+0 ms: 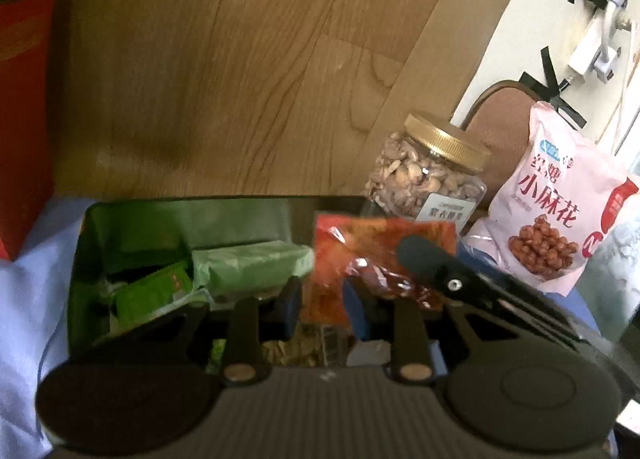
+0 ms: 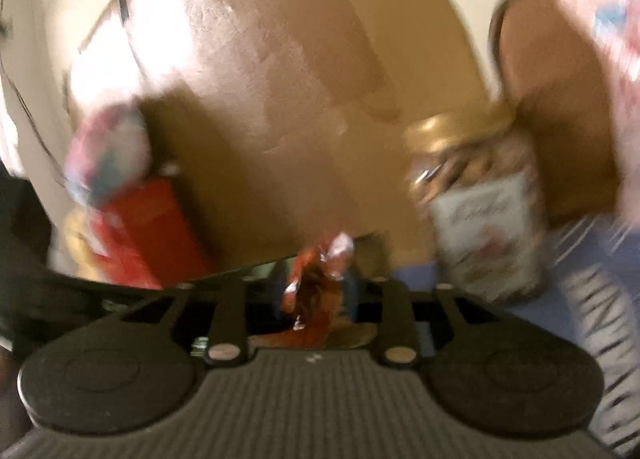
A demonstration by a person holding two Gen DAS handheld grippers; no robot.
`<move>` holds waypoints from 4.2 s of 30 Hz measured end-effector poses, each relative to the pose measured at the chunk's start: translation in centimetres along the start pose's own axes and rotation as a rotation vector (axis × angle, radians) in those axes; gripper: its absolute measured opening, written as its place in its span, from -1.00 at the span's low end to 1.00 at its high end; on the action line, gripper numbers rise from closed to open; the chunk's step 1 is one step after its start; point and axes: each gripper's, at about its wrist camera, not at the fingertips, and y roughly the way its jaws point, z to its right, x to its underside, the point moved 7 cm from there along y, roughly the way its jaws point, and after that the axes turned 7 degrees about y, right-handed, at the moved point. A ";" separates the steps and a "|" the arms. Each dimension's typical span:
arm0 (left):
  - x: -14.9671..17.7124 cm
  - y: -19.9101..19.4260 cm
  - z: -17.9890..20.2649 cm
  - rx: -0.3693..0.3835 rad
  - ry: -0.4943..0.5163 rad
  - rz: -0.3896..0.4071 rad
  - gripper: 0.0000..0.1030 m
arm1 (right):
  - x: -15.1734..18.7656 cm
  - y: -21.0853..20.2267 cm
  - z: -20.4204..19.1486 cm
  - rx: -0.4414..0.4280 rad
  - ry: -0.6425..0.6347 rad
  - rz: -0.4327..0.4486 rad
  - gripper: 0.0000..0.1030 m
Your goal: Organize snacks
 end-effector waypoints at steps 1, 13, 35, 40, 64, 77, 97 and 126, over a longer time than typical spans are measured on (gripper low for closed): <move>0.0 0.0 0.0 -0.001 -0.004 0.003 -0.49 | -0.1 -0.2 0.4 0.005 0.002 0.017 0.18; 4.3 -14.6 -5.1 -0.063 -0.138 0.135 -0.18 | -1.8 -4.7 -1.3 -0.177 0.128 0.075 0.18; 15.5 -14.9 -8.3 -0.071 -0.286 -0.062 -0.11 | 17.0 -5.4 -16.8 -0.372 -0.523 -0.509 0.00; 15.0 -14.2 -6.7 -0.060 -0.240 -0.068 -0.13 | 16.0 -6.2 -15.3 -0.344 -0.480 -0.488 -0.25; -0.1 -8.0 -0.2 -0.030 0.037 0.111 -0.10 | 3.6 -2.0 -10.2 -0.076 -0.391 -0.094 -0.22; 1.4 -8.5 -4.4 -0.018 -0.162 0.161 -0.10 | -1.5 -3.1 0.7 0.122 -0.067 0.000 -0.23; 7.0 -12.5 1.7 -0.220 0.066 0.084 0.08 | -1.4 -3.8 -0.3 0.053 -0.069 0.013 -0.37; 19.7 -23.3 7.6 -0.261 0.130 0.068 0.66 | 10.5 -25.9 -9.7 -0.082 0.124 -0.089 -0.05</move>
